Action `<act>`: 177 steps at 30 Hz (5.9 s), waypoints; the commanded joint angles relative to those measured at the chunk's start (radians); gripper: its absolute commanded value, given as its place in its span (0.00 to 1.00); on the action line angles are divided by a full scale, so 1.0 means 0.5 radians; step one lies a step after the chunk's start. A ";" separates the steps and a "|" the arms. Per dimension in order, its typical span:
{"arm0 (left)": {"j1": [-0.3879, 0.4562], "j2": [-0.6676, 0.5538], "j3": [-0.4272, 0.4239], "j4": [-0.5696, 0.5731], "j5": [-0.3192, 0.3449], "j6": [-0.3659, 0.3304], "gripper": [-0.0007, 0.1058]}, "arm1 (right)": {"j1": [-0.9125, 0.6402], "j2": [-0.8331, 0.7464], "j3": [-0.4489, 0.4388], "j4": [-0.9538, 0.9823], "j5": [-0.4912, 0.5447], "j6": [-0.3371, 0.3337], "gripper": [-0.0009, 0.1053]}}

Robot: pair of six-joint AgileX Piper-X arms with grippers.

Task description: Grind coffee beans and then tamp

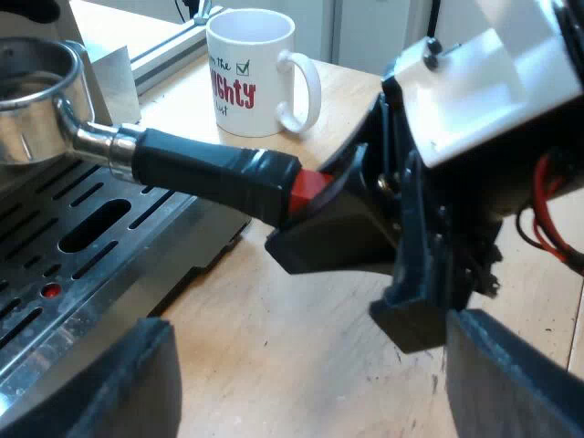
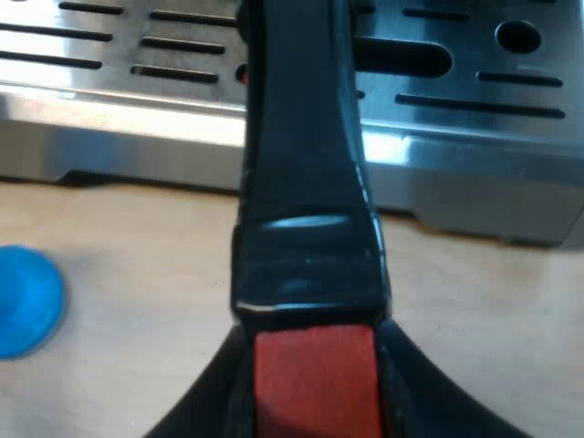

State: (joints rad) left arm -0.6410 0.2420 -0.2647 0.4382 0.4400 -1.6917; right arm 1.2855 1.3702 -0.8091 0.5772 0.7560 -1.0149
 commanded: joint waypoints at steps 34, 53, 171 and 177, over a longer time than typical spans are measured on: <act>-0.008 -0.334 -0.203 0.496 0.024 0.000 0.54 | 0.444 -0.410 0.177 0.190 -0.107 -0.135 0.01; -0.008 -0.334 -0.203 0.491 0.024 0.000 0.54 | 0.429 -0.574 0.591 -0.337 -0.339 -0.553 0.01; -0.008 0.103 -0.063 0.357 -0.350 0.000 0.54 | -0.013 -0.226 0.538 0.321 -0.985 -0.551 0.50; -0.008 0.103 -0.161 0.448 -0.304 -0.032 0.54 | -0.013 -0.369 0.401 0.526 -0.957 -0.551 0.50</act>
State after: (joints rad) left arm -0.6410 0.2950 -0.3215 0.6565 0.2782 -1.6946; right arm 1.2809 1.2082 -0.5914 0.8168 0.2747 -1.2865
